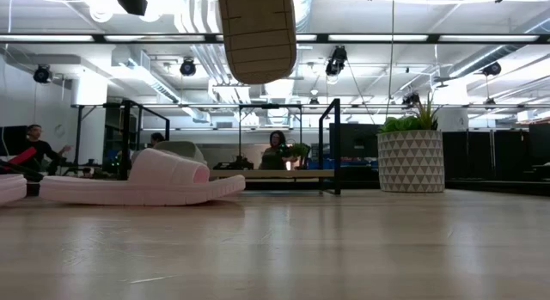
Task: Pick and place slides into the shelf
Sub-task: Put the gray slipper on the shelf
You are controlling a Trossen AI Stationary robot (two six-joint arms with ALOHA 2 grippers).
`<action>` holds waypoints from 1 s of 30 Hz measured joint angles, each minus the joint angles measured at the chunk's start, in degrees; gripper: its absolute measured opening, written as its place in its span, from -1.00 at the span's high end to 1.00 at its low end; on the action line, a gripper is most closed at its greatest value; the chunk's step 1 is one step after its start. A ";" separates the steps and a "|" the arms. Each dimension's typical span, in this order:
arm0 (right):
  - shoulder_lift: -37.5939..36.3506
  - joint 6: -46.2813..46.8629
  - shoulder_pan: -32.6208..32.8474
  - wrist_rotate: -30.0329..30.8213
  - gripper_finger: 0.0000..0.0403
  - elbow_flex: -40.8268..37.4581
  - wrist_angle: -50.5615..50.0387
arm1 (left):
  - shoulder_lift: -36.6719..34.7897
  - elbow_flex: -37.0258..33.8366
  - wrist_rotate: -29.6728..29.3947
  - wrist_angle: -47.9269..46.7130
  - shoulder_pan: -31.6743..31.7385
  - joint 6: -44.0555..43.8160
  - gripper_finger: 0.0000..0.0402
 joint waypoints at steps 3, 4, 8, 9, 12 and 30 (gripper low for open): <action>0.02 -0.71 0.18 1.59 -0.01 0.18 0.09 | -0.07 0.17 -0.02 -0.01 0.12 -0.09 0.86; 0.02 -1.13 0.15 1.65 -0.07 0.18 0.16 | -0.07 0.22 0.14 -0.01 0.12 -0.09 0.86; 0.02 -0.59 -0.29 1.90 -0.21 0.18 0.12 | -0.07 0.39 0.46 -0.27 0.12 -0.05 0.86; 0.02 -0.20 -0.30 1.97 -0.21 0.18 0.34 | -0.07 0.43 0.58 -0.24 0.12 -0.04 0.86; 0.02 -0.60 -0.28 1.96 -0.16 0.16 0.66 | -0.07 0.48 1.91 0.21 0.12 -0.04 0.84; 1.60 -1.91 -2.14 3.99 0.79 -0.17 0.45 | -0.07 -0.02 2.55 0.26 0.06 -4.94 0.56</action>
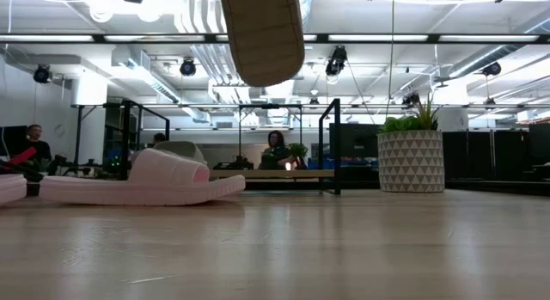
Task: Pick and place slides into the shelf
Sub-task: Put the gray slipper on the shelf
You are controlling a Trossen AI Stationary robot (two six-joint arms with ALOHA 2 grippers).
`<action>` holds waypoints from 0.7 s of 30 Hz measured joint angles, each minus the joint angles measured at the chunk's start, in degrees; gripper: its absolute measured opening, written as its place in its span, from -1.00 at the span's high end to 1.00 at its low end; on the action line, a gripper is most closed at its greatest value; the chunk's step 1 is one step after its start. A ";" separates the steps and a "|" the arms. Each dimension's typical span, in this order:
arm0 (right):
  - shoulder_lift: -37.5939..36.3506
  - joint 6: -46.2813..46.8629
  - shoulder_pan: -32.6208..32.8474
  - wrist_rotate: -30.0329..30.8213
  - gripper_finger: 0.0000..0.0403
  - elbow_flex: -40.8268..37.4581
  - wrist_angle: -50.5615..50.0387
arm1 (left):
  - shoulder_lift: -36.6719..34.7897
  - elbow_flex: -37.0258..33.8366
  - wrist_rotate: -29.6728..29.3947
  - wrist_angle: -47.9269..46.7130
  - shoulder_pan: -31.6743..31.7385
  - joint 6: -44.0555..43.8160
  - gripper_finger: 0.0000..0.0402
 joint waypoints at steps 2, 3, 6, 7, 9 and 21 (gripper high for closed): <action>0.62 -0.03 -0.06 1.11 0.79 -0.30 -0.40 | -0.24 0.01 -1.76 -4.14 -0.05 -3.97 0.40; 0.89 -0.05 -0.11 1.53 0.79 -0.47 -0.69 | -0.44 0.02 -3.05 -7.41 -0.18 -5.97 0.33; 1.41 -0.27 -0.19 2.03 0.79 -1.04 -0.93 | -0.57 0.04 -6.19 -16.56 -1.13 -13.55 0.14; 1.61 -0.28 -0.19 2.08 0.79 -1.21 -0.98 | -0.77 0.07 -6.75 -19.19 -1.54 -16.00 0.09; 1.75 -0.37 -0.10 2.34 0.79 -1.63 -0.80 | -1.41 0.05 -7.36 -23.69 -2.83 -19.98 0.02; 1.56 -2.39 -0.08 2.64 0.79 -3.39 1.94 | -9.98 0.09 -7.22 -27.65 -9.06 -25.75 -0.07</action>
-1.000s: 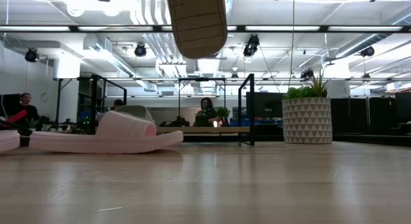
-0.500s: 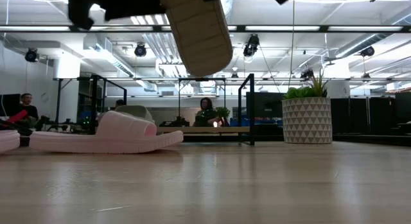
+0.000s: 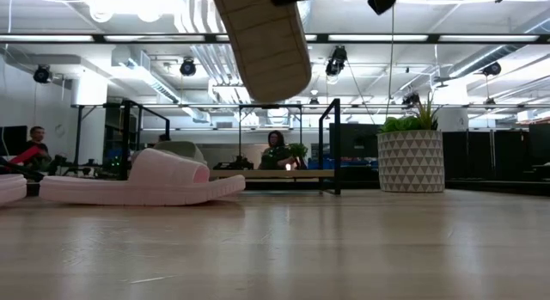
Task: Pick and place slides into the shelf
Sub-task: Put the gray slipper on the shelf
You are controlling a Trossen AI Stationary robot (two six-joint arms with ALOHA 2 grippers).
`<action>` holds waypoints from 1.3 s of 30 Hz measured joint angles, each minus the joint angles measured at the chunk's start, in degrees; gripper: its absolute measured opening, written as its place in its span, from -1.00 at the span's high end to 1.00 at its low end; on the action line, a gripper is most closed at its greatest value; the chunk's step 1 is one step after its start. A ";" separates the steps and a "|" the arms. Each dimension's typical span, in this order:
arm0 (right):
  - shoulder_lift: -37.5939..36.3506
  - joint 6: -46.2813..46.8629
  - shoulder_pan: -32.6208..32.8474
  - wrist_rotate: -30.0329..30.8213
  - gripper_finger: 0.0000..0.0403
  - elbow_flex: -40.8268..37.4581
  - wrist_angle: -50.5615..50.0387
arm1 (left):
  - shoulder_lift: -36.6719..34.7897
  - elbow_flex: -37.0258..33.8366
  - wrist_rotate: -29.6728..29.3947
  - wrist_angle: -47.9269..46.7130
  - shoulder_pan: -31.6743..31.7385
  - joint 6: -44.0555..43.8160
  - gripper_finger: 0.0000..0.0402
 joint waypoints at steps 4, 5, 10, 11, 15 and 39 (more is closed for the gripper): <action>0.00 -1.78 0.02 -0.14 0.79 -1.41 1.35 | -3.43 -0.02 0.04 -0.95 -0.53 -0.04 -0.07; -0.01 -2.28 0.02 -0.12 0.79 -1.72 1.45 | -4.42 -0.02 0.00 -0.91 -0.53 -0.06 -0.07; 0.22 -5.60 0.26 -0.60 0.79 -3.18 2.12 | -9.00 -0.02 0.02 -0.91 0.96 -2.66 -0.07; 0.26 -6.20 0.26 -0.74 0.79 -3.35 2.53 | -9.69 -0.02 0.02 -0.96 1.33 -2.81 -0.07; 0.28 -7.71 0.15 -3.69 0.80 -3.90 2.95 | -10.94 0.76 1.47 -3.41 3.23 -2.88 -0.07; 0.31 -6.59 0.13 -4.73 0.80 -5.87 3.91 | 11.51 23.67 16.46 -32.30 22.53 -8.51 -0.07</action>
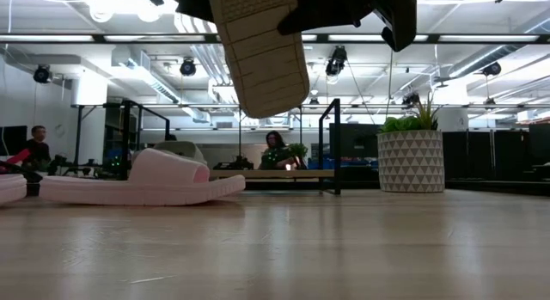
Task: Pick and place slides into the shelf
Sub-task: Put the gray slipper on the shelf
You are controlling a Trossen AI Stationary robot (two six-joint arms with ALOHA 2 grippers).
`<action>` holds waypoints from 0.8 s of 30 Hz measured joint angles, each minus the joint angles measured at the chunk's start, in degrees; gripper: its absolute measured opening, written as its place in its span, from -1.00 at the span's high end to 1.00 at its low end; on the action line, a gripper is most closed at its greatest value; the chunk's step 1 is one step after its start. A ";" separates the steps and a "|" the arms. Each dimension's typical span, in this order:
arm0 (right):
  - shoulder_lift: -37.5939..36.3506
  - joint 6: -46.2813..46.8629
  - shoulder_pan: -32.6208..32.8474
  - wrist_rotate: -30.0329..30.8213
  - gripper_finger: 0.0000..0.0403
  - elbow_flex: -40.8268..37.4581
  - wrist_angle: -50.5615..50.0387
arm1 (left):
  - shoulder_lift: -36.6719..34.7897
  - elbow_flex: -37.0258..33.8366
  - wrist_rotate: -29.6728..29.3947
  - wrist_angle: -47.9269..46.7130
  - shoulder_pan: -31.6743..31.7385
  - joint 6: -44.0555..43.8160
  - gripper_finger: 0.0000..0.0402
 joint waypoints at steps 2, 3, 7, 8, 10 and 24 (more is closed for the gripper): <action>0.00 -0.01 0.00 0.00 0.80 -0.04 -0.03 | 1.50 1.33 0.25 -2.24 1.07 -0.30 -0.07; 0.00 -0.01 0.00 -0.01 0.80 -0.07 -0.04 | 2.25 1.97 0.25 -3.29 1.63 -0.35 -0.07; 0.00 -0.01 0.00 0.00 0.80 -0.08 -0.04 | 5.11 3.97 0.22 -5.03 3.25 -0.15 -0.07; 0.00 -0.01 0.00 -0.02 0.80 -0.10 -0.04 | 5.62 4.31 0.24 -4.84 3.57 0.03 -0.07; 0.00 -0.05 0.00 0.00 0.80 -0.13 -0.13 | 6.10 4.55 0.25 -4.90 4.23 1.10 -0.07; 0.00 -0.60 -0.13 0.73 0.80 -0.15 0.09 | 6.61 4.58 1.38 -4.66 7.97 6.14 0.54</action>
